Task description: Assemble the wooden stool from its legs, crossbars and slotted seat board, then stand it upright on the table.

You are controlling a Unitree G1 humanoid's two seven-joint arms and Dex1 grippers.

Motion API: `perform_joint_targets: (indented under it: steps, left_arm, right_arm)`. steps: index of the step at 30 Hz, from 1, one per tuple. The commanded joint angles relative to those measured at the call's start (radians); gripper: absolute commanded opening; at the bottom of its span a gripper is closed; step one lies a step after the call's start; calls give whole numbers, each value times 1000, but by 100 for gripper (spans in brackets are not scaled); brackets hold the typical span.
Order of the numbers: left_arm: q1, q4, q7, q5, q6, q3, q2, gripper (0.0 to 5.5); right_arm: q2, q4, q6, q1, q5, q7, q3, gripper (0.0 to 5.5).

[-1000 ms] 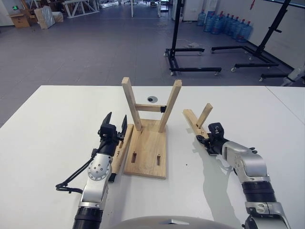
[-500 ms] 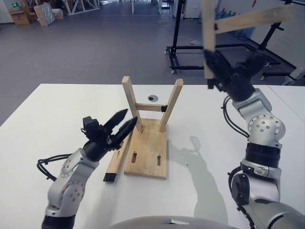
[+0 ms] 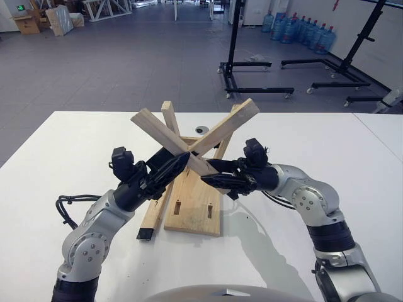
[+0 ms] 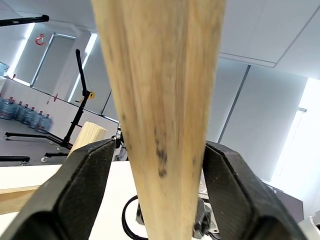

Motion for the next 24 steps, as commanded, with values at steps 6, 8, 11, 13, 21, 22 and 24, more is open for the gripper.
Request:
perform_joint_targets:
  steps: [6,8,11,13,21,22,24]
  left_arm:
    - [12,-6,-9,-3,-6,5,-39,268]
    - [18,-12,-20,-29,-1,17,-42,236]
    - [21,-12,-28,-50,3,32,-40,212]
    - [21,-11,-29,-60,1,41,-42,212]
    - [6,7,-35,-96,-16,61,-80,208]
    - [6,12,-41,-89,-24,72,-82,208]
    - [6,25,-64,-83,-46,104,-79,208]
  right_arm:
    - [26,-32,30,14,-4,-11,52,205]
    - [19,2,14,-3,-14,1,39,205]
    - [24,25,-17,-8,-30,0,20,205]
    - [32,24,-39,-5,-45,-10,16,205]
    - [19,43,-36,-8,-118,-20,51,275]
    - [11,42,-30,-4,-119,-11,56,293]
    - [1,39,-27,6,-125,-8,58,323]
